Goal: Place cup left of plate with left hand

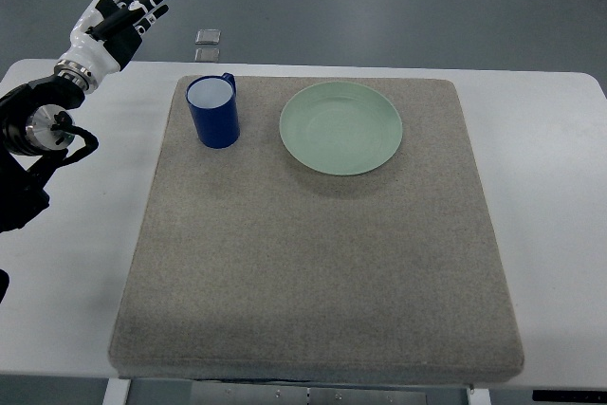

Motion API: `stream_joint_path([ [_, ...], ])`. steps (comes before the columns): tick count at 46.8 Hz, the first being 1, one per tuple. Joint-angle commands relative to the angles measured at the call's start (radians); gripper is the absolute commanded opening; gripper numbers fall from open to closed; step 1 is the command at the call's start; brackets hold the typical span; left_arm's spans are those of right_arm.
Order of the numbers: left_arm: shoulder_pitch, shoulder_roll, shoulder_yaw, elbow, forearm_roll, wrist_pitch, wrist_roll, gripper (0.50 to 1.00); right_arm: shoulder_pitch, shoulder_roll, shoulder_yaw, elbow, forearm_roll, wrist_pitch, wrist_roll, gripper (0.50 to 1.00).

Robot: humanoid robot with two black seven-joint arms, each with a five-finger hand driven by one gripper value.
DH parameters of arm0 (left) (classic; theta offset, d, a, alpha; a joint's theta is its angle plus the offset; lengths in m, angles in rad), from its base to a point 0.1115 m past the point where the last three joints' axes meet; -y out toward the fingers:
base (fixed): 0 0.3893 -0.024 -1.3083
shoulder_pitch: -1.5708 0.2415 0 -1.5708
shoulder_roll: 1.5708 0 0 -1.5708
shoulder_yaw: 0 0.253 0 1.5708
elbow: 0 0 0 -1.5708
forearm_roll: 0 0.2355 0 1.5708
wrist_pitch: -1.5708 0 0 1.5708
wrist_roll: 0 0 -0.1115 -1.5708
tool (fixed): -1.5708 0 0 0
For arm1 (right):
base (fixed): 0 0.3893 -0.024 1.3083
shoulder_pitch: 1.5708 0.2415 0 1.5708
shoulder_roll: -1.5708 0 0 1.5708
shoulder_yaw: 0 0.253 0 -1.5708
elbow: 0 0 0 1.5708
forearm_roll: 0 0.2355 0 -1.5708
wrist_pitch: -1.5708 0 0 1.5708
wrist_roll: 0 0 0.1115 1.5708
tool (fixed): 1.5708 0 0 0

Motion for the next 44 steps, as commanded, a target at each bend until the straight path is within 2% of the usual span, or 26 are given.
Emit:
stream_joint_path([
  [1,0.000,-0.004,0.002,0.000,0.003,0.000,-0.001,0.999,0.000,0.000,0.000,-0.001,0.000,0.000,0.000,0.932],
  [44,0.000,-0.009,0.007,-0.002,0.007,-0.002,-0.001,0.999,0.000,0.000,-0.002,0.002,-0.003,0.006,0.000,0.932],
])
